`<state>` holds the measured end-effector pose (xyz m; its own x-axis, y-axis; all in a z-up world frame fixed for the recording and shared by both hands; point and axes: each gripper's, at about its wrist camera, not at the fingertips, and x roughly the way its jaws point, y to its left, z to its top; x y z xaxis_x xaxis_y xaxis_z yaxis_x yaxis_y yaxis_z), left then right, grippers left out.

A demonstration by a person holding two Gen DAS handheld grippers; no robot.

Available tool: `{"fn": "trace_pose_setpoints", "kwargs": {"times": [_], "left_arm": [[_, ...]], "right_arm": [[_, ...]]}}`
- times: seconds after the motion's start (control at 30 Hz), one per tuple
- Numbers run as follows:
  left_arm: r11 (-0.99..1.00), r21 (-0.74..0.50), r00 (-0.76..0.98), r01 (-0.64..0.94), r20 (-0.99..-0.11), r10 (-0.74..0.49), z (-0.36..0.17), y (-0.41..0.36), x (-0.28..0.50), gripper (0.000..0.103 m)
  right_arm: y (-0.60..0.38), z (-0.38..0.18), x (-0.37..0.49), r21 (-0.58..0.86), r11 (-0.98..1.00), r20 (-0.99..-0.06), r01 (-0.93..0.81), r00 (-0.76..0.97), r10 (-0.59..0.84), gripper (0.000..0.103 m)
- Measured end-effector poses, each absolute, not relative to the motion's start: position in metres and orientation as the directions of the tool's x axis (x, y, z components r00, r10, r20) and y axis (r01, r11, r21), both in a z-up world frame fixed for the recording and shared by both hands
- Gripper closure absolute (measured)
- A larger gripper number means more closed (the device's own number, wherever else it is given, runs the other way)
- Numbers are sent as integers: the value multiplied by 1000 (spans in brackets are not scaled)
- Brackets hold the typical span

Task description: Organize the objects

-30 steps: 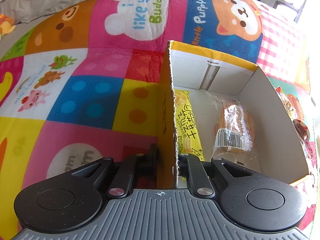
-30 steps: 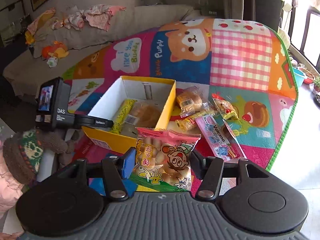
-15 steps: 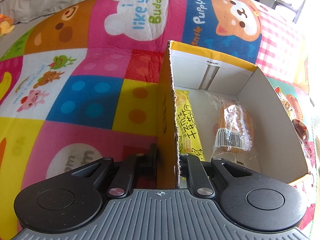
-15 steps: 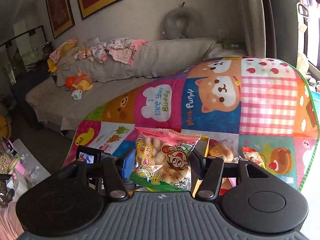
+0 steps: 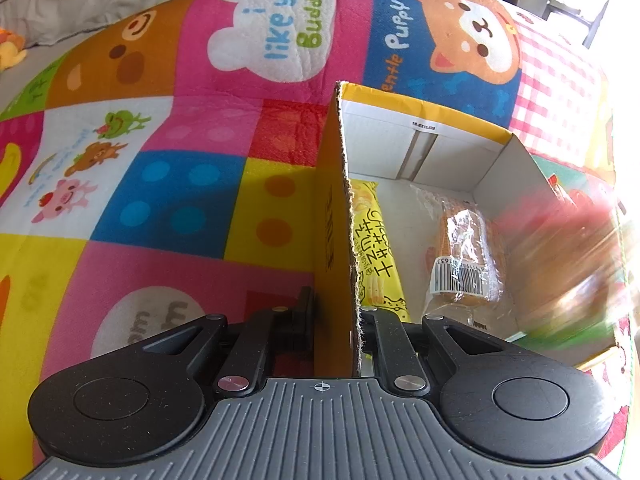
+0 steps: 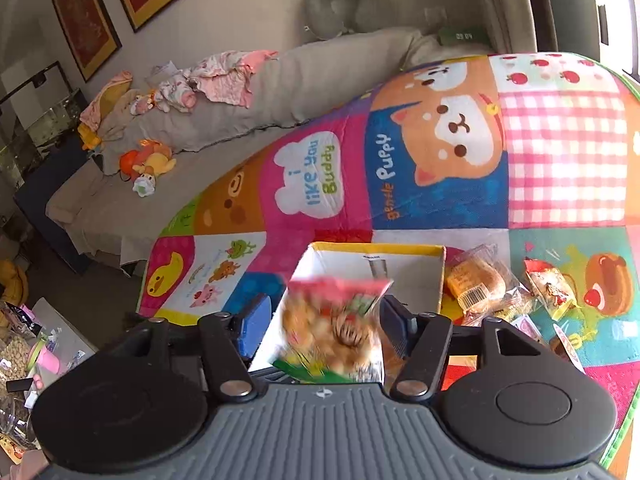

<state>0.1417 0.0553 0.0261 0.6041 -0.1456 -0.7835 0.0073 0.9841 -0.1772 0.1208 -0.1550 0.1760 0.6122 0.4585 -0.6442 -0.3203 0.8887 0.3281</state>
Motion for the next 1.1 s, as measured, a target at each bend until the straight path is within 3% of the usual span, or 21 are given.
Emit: {"fn": "trace_pose_setpoints", "kwargs": {"times": [0.3, 0.67, 0.73, 0.77, 0.8, 0.83, 1.1], "left_arm": [[985, -175, 608, 3, -782, -141, 26, 54, 142, 90], [987, -163, 615, 2, -778, -129, 26, 52, 140, 90], [987, -163, 616, 4, -777, -131, 26, 52, 139, 90], [987, -162, 616, 3, -777, -130, 26, 52, 139, 90], [987, -161, 615, 2, -778, -129, 26, 52, 139, 90], [987, -160, 616, 2, -778, -128, 26, 52, 139, 90], [986, -166, 616, -4, -777, -128, 26, 52, 138, 90]], "right_arm": [[-199, 158, 131, 290, 934, -675, -210, 646, 355, 26], [-246, 104, 200, 251, 967, -743, -36, 634, 216, 26], [-249, 94, 222, 264, 964, -745, -12, 632, 212, 31], [-248, 90, 230, 266, 964, -745, -5, 633, 210, 37], [-246, 85, 240, 263, 965, -744, -9, 635, 209, 50], [-243, 81, 248, 253, 967, -745, -10, 635, 201, 54], [-217, 56, 312, 231, 973, -762, 0, 621, 181, 55]]}}
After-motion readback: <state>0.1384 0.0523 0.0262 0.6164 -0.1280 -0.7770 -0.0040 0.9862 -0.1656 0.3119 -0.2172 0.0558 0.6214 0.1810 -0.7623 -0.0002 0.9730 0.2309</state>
